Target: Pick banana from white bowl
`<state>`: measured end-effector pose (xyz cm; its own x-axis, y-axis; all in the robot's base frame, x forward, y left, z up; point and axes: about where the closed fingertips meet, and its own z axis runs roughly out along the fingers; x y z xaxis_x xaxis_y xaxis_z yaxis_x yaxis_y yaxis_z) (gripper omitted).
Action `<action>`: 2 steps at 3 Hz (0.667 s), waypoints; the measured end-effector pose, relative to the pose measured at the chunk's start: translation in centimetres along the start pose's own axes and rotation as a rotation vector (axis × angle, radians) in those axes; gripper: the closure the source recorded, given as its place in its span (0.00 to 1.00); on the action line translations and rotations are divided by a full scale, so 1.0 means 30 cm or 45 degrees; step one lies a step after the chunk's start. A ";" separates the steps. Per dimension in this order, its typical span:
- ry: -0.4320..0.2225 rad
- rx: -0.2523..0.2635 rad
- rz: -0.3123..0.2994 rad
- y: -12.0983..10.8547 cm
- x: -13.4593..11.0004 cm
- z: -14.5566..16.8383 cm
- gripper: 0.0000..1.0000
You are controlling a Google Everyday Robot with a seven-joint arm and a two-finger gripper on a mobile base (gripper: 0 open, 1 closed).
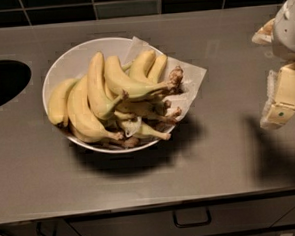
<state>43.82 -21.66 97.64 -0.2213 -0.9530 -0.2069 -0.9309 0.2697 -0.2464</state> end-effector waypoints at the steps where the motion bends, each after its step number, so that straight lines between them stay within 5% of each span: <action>1: 0.000 0.000 0.000 0.000 -0.001 0.000 0.00; 2: -0.018 0.011 -0.033 -0.006 -0.049 -0.009 0.00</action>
Offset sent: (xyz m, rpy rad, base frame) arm 0.0088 0.0274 0.0072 0.0083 -0.0090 0.0597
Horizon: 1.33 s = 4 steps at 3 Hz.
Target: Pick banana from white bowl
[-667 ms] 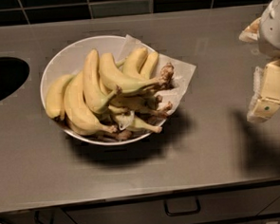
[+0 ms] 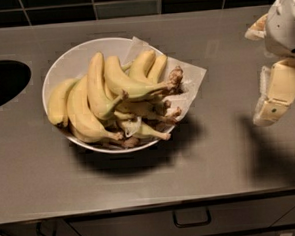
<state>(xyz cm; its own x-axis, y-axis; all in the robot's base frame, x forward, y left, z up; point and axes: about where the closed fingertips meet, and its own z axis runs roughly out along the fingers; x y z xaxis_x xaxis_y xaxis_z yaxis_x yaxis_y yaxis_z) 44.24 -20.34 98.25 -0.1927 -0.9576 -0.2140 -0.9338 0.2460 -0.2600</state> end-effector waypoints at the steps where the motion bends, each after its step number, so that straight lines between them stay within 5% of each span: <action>1: -0.036 0.006 -0.116 -0.002 -0.148 -0.038 0.00; 2: -0.082 0.031 -0.288 0.025 -0.308 -0.113 0.00; 3: -0.083 0.031 -0.288 0.025 -0.308 -0.113 0.00; 4: -0.136 0.024 -0.283 0.013 -0.412 -0.140 0.00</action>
Offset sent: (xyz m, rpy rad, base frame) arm -0.0096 0.1262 0.0616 -0.0455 -0.0377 0.3925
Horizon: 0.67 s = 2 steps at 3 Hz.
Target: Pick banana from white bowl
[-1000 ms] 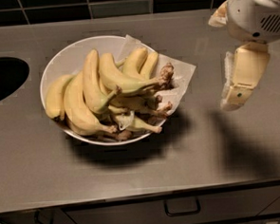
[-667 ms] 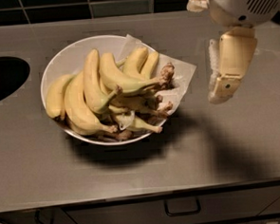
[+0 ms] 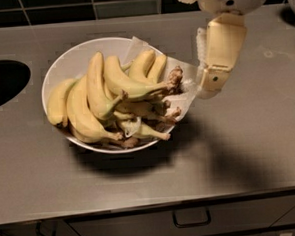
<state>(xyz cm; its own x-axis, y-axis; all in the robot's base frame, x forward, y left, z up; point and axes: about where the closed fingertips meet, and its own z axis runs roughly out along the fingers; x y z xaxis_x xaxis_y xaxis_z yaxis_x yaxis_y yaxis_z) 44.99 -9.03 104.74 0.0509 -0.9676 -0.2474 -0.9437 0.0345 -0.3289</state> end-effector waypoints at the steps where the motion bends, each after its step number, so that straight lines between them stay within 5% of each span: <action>1: -0.089 -0.052 -0.042 -0.026 -0.165 -0.015 0.00; 2: -0.113 -0.010 -0.053 -0.038 -0.194 -0.041 0.00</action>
Offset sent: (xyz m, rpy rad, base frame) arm 0.0029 0.0416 0.0166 0.0468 0.0267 0.0562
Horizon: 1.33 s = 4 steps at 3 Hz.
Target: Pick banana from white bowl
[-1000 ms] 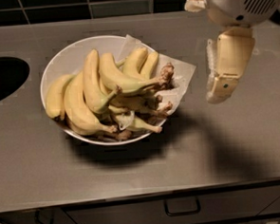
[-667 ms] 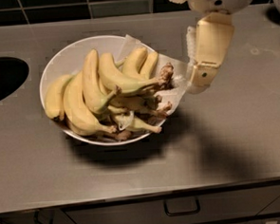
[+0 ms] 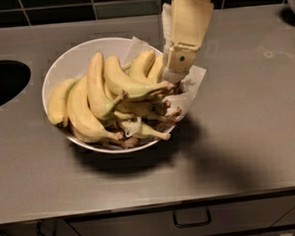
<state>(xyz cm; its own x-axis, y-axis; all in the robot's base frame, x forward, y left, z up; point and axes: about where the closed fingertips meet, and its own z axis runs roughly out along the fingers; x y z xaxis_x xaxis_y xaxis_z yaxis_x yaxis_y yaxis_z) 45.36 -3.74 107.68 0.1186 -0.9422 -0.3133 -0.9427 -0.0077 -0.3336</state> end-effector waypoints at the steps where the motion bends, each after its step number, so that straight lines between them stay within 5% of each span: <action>1: 0.000 0.000 0.000 0.000 0.000 0.000 0.00; 2: 0.002 0.008 0.052 -0.007 -0.037 0.010 0.00; 3: 0.099 -0.046 0.155 -0.010 -0.080 0.106 0.00; 4: 0.093 0.003 0.289 -0.012 -0.157 0.137 0.00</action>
Offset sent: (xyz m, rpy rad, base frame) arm 0.0035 0.0224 -0.0155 -0.0069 0.0961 -0.1085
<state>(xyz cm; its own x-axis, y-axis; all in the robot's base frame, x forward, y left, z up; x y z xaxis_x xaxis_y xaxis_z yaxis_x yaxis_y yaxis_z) 46.42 2.08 105.63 -0.1189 -0.9415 -0.3153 -0.9419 0.2075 -0.2643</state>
